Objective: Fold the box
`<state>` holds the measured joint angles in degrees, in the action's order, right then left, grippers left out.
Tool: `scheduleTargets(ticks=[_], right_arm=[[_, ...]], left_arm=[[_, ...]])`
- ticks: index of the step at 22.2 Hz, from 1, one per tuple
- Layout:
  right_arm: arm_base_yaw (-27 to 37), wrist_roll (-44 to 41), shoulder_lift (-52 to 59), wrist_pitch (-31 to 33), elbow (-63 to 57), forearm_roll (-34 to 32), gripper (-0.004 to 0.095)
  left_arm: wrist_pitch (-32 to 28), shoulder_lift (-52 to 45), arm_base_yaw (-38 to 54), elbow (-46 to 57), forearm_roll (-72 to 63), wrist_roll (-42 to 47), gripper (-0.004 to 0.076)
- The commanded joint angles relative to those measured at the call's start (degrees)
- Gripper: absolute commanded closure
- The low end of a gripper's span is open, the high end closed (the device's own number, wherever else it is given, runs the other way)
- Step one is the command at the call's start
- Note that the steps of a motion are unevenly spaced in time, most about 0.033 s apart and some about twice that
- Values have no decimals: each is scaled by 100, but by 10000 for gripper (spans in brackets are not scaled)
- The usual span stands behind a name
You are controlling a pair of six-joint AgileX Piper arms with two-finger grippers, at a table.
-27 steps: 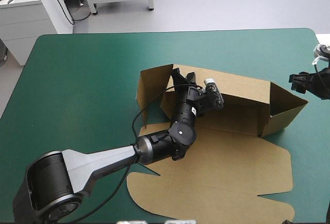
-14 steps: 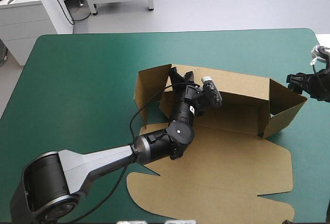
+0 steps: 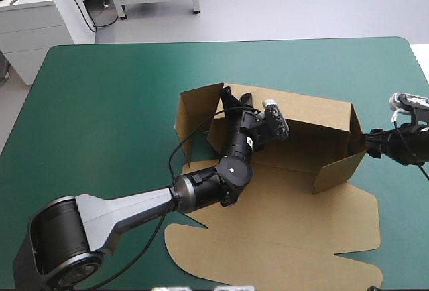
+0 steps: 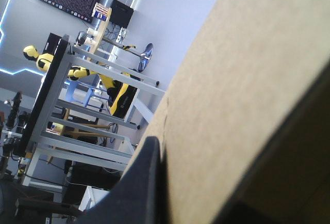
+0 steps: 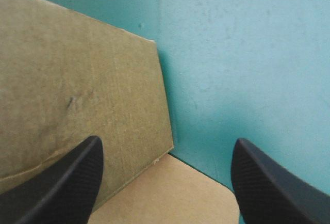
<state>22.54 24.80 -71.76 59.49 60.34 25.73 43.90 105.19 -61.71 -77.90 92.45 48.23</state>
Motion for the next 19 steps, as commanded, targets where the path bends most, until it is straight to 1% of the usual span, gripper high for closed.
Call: scheduleTargets(ticks=[1, 2, 3, 4, 6, 8, 10, 12, 13, 16, 19], right_arm=[[-3, 664, 183, -337, -266, 901, 264], [-3, 785, 183, -394, -357, 1031, 264], [-3, 1083, 183, -562, -613, 1391, 264], [-3, 1389, 183, -694, -819, 1607, 264], [-3, 1942, 193, -747, -1089, 1987, 264], [-3, 2196, 193, -736, -1175, 2125, 264], [-3, 2426, 193, -558, -1175, 2139, 264], [-3, 2708, 205, -156, -1175, 2093, 264], [-3, 2735, 214, -53, -1175, 2041, 264], [-3, 2721, 337, 5, -1175, 1810, 264], [-3, 2467, 496, -48, -1163, 1357, 264]], left_arm=[[-506, -169, -44, -141, -112, -288, 732], [-506, -111, -44, -141, -127, -445, 732], [-486, -15, -44, -141, -172, -957, 732], [-486, 35, -44, -141, -172, -1185, 732], [-497, 85, -44, -141, -199, -1247, 732], [-497, 156, -44, -141, -199, -1271, 732], [-496, 192, -44, -141, -252, -1294, 732], [-511, 192, -44, -141, -276, -1294, 732], [-511, 192, -44, -141, -276, -1294, 732], [-511, 192, -44, -141, -276, -1294, 732], [-511, 192, -44, -141, -276, -1294, 732]])
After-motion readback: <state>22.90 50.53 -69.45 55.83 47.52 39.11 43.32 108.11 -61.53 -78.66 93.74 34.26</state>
